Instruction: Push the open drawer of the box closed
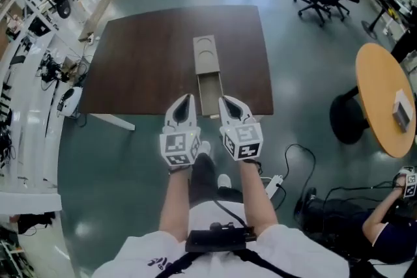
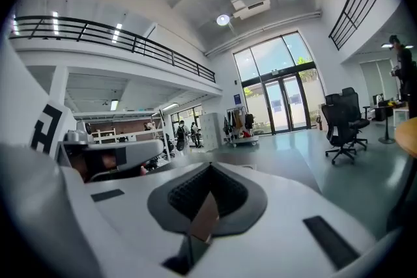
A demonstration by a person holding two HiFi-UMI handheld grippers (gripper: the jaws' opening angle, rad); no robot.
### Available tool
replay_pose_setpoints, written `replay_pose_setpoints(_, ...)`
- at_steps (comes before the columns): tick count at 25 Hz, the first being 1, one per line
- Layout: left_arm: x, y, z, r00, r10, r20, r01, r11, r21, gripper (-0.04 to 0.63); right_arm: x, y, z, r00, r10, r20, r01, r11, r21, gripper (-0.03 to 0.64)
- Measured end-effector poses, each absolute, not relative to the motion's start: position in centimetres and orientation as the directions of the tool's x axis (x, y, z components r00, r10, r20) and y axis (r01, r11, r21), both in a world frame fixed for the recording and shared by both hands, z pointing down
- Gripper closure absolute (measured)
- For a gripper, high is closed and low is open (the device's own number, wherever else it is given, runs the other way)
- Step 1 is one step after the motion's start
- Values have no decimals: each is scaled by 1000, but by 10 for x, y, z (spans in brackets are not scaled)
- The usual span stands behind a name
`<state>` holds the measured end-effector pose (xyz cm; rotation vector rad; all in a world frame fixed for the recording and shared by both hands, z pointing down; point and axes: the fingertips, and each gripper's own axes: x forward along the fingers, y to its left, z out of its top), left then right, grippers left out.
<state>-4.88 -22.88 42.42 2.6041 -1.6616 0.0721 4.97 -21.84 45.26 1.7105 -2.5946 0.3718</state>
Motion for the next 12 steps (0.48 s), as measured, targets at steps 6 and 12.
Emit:
replay_pose_setpoints(6,-22,-248,470,493,-859,137,-870,-487,75,601,88,-220,496,-325,-919,222,-934,275,-229,612)
replay_pose_setpoints(12,2,-259,506,523,-831,190,-852,-505,137,601,122,-229,548,-280,-915,290,-927,180,-329,612)
